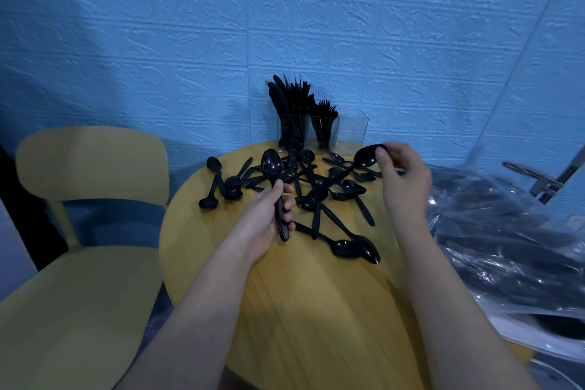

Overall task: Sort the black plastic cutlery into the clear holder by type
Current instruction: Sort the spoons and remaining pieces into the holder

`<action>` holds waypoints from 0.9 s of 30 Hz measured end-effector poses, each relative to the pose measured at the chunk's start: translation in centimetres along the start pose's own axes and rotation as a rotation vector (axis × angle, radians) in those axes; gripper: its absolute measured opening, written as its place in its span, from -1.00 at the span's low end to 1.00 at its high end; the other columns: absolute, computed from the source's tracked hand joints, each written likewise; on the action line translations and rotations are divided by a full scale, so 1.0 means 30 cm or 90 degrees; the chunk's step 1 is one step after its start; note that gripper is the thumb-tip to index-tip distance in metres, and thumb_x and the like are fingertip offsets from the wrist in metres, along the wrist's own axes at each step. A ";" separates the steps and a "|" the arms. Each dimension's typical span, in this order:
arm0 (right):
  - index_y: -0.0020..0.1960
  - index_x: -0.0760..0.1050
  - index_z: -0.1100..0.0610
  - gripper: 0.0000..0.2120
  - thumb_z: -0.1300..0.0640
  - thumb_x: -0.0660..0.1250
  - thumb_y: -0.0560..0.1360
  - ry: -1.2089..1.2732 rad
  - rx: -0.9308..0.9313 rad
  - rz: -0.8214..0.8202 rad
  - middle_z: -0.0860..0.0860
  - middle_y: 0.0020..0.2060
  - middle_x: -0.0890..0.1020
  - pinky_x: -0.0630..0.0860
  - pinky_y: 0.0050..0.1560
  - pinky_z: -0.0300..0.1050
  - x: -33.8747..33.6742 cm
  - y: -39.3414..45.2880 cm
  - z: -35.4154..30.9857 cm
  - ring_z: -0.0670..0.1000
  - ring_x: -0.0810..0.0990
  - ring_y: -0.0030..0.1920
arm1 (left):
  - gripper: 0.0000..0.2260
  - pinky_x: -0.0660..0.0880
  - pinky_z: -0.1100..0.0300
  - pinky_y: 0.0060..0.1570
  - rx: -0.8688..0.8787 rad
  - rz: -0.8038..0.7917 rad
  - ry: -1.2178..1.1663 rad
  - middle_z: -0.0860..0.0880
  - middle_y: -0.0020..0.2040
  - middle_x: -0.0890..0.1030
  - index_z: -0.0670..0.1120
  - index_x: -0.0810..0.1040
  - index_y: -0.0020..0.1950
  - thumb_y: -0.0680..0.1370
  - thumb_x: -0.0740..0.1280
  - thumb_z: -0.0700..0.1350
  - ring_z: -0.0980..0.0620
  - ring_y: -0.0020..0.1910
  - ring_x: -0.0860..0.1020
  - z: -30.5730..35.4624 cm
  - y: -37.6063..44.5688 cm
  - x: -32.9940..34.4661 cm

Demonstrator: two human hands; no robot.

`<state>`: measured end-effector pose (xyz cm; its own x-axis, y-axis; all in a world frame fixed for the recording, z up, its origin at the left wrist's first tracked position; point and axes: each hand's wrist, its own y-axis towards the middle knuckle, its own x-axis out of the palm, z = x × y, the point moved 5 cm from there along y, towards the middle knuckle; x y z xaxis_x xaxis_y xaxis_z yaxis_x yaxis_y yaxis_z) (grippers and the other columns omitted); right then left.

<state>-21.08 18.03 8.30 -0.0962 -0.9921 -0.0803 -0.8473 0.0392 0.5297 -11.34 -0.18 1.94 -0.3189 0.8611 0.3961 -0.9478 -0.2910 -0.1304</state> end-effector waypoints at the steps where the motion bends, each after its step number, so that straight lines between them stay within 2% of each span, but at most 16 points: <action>1: -0.10 0.54 -0.03 -0.88 0.18 0.32 0.54 0.031 0.012 -0.042 -0.16 -0.19 0.60 0.44 -0.08 -0.44 0.012 -0.002 -0.002 -0.28 0.54 -0.17 | -0.78 0.39 0.21 -0.37 -0.001 0.000 0.005 0.03 -0.39 0.39 -0.11 0.45 -0.02 0.65 0.10 -0.03 0.11 -0.42 0.37 0.000 -0.001 0.000; 3: -0.07 0.56 -0.02 -0.88 0.20 0.33 0.53 0.067 0.031 -0.152 -0.10 -0.17 0.64 0.51 -0.04 -0.35 0.047 -0.018 -0.013 -0.19 0.58 -0.15 | -0.78 0.45 0.20 -0.36 -0.007 -0.007 0.008 0.02 -0.38 0.41 -0.12 0.45 -0.02 0.65 0.10 -0.03 0.10 -0.41 0.42 -0.001 -0.004 0.005; 5: -0.08 0.57 -0.05 -0.86 0.19 0.35 0.52 0.055 0.031 -0.245 -0.11 -0.17 0.65 0.52 -0.08 -0.38 0.086 -0.041 -0.028 -0.24 0.59 -0.18 | -0.79 0.53 0.19 -0.35 -0.022 -0.035 0.005 -0.02 -0.34 0.49 -0.13 0.45 0.01 0.65 0.10 -0.04 0.06 -0.37 0.52 -0.004 -0.011 0.021; 7: -0.11 0.56 -0.07 -0.83 0.21 0.37 0.50 0.054 0.028 -0.290 -0.11 -0.19 0.65 0.52 -0.09 -0.37 0.129 -0.062 -0.033 -0.25 0.59 -0.19 | -0.79 0.61 0.13 -0.29 -0.052 -0.075 0.012 -0.07 -0.27 0.59 -0.15 0.46 0.05 0.64 0.12 -0.05 -0.01 -0.29 0.62 -0.012 -0.019 0.046; 9: -0.13 0.57 -0.04 -0.85 0.21 0.38 0.49 0.017 0.006 -0.297 -0.12 -0.24 0.63 0.50 -0.10 -0.36 0.167 -0.075 -0.029 -0.26 0.57 -0.22 | -0.77 0.62 0.07 -0.24 -0.089 -0.119 0.006 -0.10 -0.24 0.63 -0.16 0.45 0.10 0.64 0.11 -0.04 -0.06 -0.26 0.65 -0.023 -0.029 0.069; 12: -0.06 0.59 -0.01 -0.92 0.16 0.38 0.50 -0.099 -0.038 -0.267 -0.20 -0.29 0.57 0.37 -0.19 -0.48 0.197 -0.085 -0.019 -0.28 0.52 -0.25 | -0.69 0.60 0.07 -0.26 -0.116 -0.192 0.002 -0.10 -0.24 0.61 -0.17 0.43 0.13 0.63 0.08 0.03 -0.03 -0.32 0.62 -0.029 -0.044 0.096; 15: 0.03 0.62 0.05 -0.88 0.13 0.37 0.51 -0.146 -0.059 -0.235 -0.22 -0.29 0.54 0.34 -0.22 -0.52 0.196 -0.090 -0.010 -0.26 0.50 -0.24 | -0.63 0.57 0.16 -0.35 -0.098 -0.223 0.047 -0.03 -0.28 0.55 -0.16 0.42 0.14 0.58 0.09 0.11 0.08 -0.42 0.50 -0.033 -0.045 0.103; 18: 0.10 0.59 0.05 -0.82 0.10 0.37 0.50 -0.166 -0.059 -0.267 -0.17 -0.24 0.57 0.37 -0.19 -0.49 0.193 -0.079 -0.014 -0.22 0.51 -0.21 | -0.72 0.47 0.23 -0.43 -0.095 -0.237 0.080 0.04 -0.36 0.42 -0.13 0.38 0.11 0.52 0.22 0.03 0.14 -0.48 0.34 -0.043 -0.040 0.097; 20: 0.12 0.56 0.02 -0.78 0.05 0.39 0.49 -0.164 -0.020 -0.314 -0.11 -0.17 0.61 0.40 -0.15 -0.42 0.172 -0.059 -0.009 -0.15 0.54 -0.14 | -0.80 0.43 0.25 -0.46 -0.092 -0.224 0.079 0.05 -0.38 0.35 -0.11 0.38 0.05 0.53 0.24 -0.01 0.15 -0.50 0.30 -0.041 -0.032 0.080; 22: 0.07 0.58 0.00 -0.80 -0.02 0.39 0.47 -0.210 0.019 -0.372 -0.09 -0.13 0.63 0.40 -0.17 -0.34 0.136 -0.045 0.006 -0.13 0.54 -0.11 | -0.86 0.39 0.27 -0.49 -0.084 -0.170 0.044 0.05 -0.40 0.33 -0.11 0.40 0.00 0.57 0.21 -0.05 0.15 -0.51 0.29 -0.031 -0.018 0.054; 25: -0.10 0.59 0.00 -0.77 -0.14 0.40 0.42 -0.372 0.042 -0.527 -0.07 -0.19 0.61 0.40 -0.25 -0.29 0.108 -0.072 0.042 -0.11 0.52 -0.19 | -0.87 0.35 0.28 -0.53 -0.066 -0.102 0.010 0.05 -0.41 0.32 -0.11 0.40 -0.02 0.62 0.17 -0.06 0.14 -0.51 0.28 -0.020 -0.007 0.031; 27: -0.11 0.60 0.05 -0.69 -0.19 0.42 0.37 -0.450 0.061 -0.629 -0.03 -0.16 0.62 0.42 -0.23 -0.27 0.110 -0.103 0.062 -0.10 0.51 -0.19 | -0.85 0.34 0.28 -0.53 -0.062 -0.078 0.014 0.04 -0.43 0.31 -0.11 0.39 -0.02 0.64 0.15 -0.05 0.14 -0.52 0.27 -0.020 -0.005 0.030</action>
<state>-19.77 14.86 4.83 0.3742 -0.3184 -0.8710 -0.7492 -0.6573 -0.0816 -11.48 0.87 1.78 -0.1993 0.8971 0.3943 -0.9751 -0.1418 -0.1703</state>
